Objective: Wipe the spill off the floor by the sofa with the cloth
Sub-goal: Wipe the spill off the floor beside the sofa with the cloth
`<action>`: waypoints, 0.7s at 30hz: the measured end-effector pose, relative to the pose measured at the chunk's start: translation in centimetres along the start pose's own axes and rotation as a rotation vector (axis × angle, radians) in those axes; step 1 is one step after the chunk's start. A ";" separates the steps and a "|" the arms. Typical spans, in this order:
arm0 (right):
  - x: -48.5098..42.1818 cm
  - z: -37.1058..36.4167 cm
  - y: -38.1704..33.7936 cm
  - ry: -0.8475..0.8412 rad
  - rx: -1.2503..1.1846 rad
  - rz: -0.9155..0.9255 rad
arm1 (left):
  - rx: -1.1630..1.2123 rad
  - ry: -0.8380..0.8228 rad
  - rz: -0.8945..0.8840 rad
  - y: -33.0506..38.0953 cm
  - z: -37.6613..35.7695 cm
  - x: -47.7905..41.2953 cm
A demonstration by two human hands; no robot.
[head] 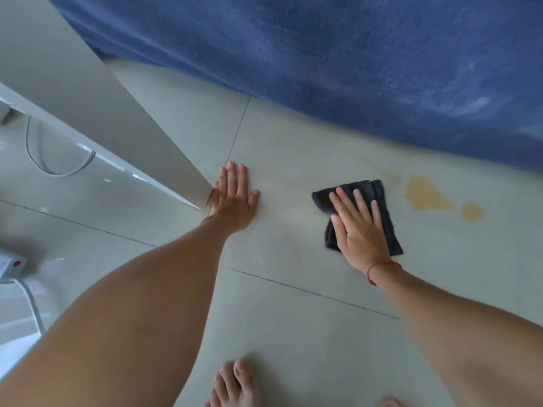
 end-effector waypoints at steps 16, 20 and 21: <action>-5.3 -3.4 -10.3 0.046 -0.047 0.061 | -0.002 -0.028 -0.005 0.1 -0.2 -0.3; -1.2 -2.9 -6.6 -0.019 0.021 0.264 | 0.048 -0.032 -0.019 -0.2 0.4 -0.1; -0.5 -2.6 -5.3 -0.011 0.035 0.265 | 0.023 -0.033 -0.037 -0.4 0.4 0.2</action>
Point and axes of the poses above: each hand's wrist, its own x-axis away from the middle knuckle, its own z-axis out of the back of the hand, y = z × x, the point moved 4 cm from there along -x, towards the middle knuckle, and after that the axes turned 12 degrees about -x, right-handed, at the moved point
